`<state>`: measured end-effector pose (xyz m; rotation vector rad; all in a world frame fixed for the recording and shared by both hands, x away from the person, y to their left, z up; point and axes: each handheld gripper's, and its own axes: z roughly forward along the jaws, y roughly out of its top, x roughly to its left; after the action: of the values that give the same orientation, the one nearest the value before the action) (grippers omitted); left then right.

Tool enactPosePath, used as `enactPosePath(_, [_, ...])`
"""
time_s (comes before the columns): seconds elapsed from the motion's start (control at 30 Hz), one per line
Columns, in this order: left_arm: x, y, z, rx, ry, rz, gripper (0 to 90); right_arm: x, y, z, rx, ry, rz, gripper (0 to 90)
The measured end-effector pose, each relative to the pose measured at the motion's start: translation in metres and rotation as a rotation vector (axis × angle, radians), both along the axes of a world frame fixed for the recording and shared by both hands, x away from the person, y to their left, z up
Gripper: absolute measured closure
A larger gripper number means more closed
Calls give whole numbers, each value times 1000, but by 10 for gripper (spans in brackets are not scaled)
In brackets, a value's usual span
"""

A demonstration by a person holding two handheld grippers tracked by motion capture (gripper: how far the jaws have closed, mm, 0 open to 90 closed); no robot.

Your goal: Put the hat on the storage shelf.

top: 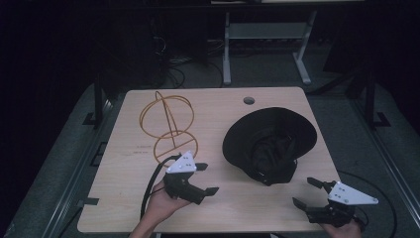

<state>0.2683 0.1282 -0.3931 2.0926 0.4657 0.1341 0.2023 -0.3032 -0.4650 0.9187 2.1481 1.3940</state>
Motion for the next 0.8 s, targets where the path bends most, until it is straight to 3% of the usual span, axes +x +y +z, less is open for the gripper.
enactPosePath(0.53, [20, -48, 18, 39, -40, -80, 173, 1, -3, 0, 10, -7, 9, 141])
enactPosePath(0.67, [27, -62, 19, 87, -26, -112, 175, 2, -3, 0, 14, -6, 11, 141])
enactPosePath(0.8, [32, -70, 19, 106, -28, -124, 198, 2, -3, 0, 13, -6, 14, 141])
